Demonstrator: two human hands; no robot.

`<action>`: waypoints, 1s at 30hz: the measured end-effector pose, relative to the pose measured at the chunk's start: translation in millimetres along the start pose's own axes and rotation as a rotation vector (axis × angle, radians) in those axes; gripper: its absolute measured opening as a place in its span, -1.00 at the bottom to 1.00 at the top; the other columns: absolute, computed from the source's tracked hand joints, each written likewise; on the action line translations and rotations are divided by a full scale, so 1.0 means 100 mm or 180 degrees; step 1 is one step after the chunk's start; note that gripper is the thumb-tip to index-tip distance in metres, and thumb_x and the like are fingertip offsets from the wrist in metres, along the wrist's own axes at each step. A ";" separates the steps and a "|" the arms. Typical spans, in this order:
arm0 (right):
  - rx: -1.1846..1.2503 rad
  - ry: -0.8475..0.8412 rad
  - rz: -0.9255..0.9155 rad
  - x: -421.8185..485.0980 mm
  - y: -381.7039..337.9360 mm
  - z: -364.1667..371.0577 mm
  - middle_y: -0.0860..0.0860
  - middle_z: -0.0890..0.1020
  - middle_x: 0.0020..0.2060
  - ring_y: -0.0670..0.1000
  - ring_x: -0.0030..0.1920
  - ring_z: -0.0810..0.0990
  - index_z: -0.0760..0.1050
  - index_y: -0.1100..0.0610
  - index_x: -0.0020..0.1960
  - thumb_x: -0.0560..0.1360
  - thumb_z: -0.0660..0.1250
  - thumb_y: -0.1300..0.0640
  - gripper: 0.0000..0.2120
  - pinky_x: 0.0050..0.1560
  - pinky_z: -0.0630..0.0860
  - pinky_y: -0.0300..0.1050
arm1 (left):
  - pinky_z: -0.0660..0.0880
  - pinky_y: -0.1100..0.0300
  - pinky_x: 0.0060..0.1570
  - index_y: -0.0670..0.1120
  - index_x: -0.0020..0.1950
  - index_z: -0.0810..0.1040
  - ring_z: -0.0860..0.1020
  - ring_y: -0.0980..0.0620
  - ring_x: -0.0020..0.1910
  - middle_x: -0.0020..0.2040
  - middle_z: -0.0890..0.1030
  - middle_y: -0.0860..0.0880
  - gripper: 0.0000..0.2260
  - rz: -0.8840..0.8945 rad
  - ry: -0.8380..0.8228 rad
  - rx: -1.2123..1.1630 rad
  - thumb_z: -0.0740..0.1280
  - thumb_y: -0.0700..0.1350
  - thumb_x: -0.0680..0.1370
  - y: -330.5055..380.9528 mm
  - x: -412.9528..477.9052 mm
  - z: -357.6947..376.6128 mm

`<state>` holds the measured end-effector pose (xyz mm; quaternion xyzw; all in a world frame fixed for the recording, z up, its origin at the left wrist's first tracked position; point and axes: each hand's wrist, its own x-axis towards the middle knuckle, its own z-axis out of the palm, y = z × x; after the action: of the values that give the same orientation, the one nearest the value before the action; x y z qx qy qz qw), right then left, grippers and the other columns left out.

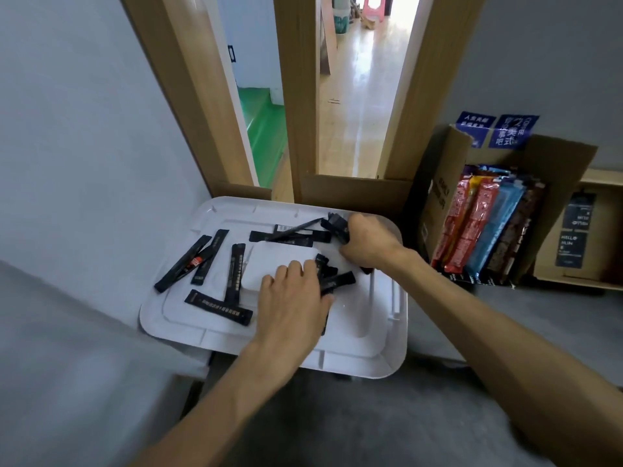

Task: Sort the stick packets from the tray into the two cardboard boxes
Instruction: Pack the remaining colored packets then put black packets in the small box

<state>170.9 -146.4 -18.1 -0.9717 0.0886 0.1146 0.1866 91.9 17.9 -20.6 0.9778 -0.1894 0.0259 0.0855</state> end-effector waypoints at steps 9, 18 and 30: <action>0.0843 -0.0078 0.0023 -0.08 0.22 -0.17 0.09 0.60 -0.29 0.08 -0.32 0.58 0.52 0.16 -0.14 0.48 0.43 0.04 -0.80 -0.33 0.48 -0.06 | 0.30 0.10 -0.40 -0.12 -0.21 0.47 0.44 -0.08 -0.34 -0.29 0.46 -0.11 -0.58 0.0264 -0.0307 0.0459 0.45 -0.37 0.01 0.09 -0.15 0.26; 0.3508 0.0263 -0.0095 -0.76 0.17 -0.17 0.13 0.57 -0.32 0.06 -0.38 0.58 0.52 0.22 -0.06 0.57 0.38 0.12 -0.84 -0.27 0.60 -0.08 | 0.38 0.31 -0.39 -0.04 -0.09 0.37 0.49 0.14 -0.32 -0.23 0.51 0.00 -0.86 -0.0969 -0.0032 -0.2277 0.18 -0.11 0.67 -0.14 -0.18 0.00; 0.4547 0.0797 0.0478 -1.57 0.67 -0.12 -0.02 0.54 -0.49 -0.01 -0.47 0.47 0.57 0.12 -0.18 0.38 0.48 -0.04 -0.77 -0.41 0.44 -0.13 | 0.43 0.38 -0.26 0.06 -0.04 0.46 0.56 0.19 -0.19 -0.19 0.59 0.10 -0.90 -0.0212 -0.0378 -0.2685 0.21 -0.06 0.66 0.96 -0.12 -0.09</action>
<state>8.8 -191.9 9.7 -0.6100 0.2288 -0.0707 0.7553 44.2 -63.9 2.9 0.8626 -0.1563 -0.1129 0.4678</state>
